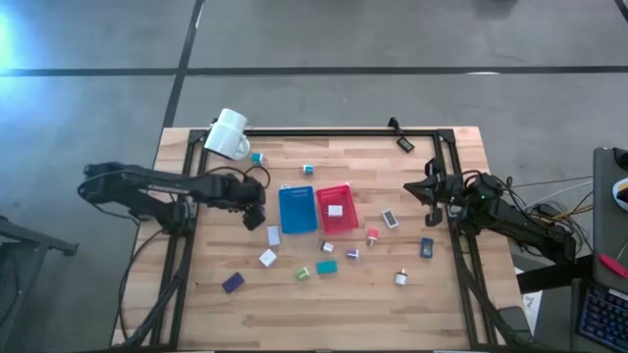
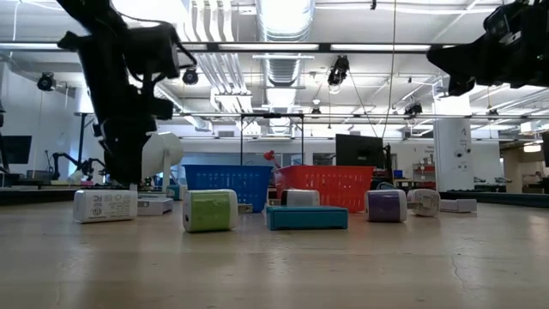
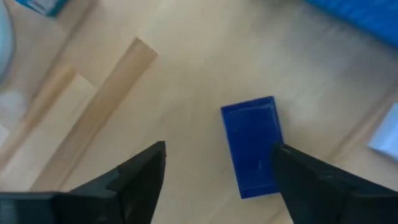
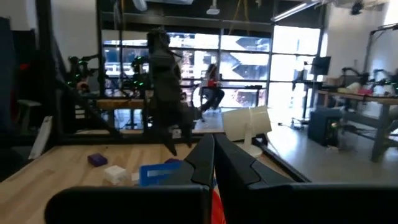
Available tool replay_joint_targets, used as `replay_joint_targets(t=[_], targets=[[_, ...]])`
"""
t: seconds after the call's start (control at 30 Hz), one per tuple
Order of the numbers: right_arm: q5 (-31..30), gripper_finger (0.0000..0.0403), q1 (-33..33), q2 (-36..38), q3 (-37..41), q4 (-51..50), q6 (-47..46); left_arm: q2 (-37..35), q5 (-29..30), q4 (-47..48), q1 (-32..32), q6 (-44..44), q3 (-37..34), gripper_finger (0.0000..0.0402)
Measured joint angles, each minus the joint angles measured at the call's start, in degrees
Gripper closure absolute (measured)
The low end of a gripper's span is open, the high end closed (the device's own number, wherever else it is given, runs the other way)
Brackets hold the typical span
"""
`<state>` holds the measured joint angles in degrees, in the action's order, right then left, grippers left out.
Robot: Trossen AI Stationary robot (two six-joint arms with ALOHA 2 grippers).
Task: Pick & Place Office items
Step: Put the top purple digital clock into the blue bin
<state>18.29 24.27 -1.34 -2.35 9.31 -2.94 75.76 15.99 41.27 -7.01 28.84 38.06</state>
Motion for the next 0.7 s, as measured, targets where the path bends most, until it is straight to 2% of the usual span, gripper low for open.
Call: replay_joint_targets(t=[0.1,0.23,0.47,0.7], targets=[[3.30,0.0394,0.00,-0.42,0.00,-0.32,0.01,1.45,-0.17,-1.58,0.00,0.05,-0.94,0.0095],[3.48,0.0394,0.00,-1.07,0.00,-0.24,0.09,2.14,-0.41,-1.82,0.00,0.33,-0.96,0.0090],[6.11,0.0394,-0.01,-2.88,0.00,-0.36,0.01,1.81,-5.10,-2.05,0.00,2.12,-0.90,0.0087],[6.20,0.0394,-0.01,-4.52,0.00,-0.35,-0.11,2.58,-7.05,-3.54,0.00,2.69,-0.90,0.0054]])
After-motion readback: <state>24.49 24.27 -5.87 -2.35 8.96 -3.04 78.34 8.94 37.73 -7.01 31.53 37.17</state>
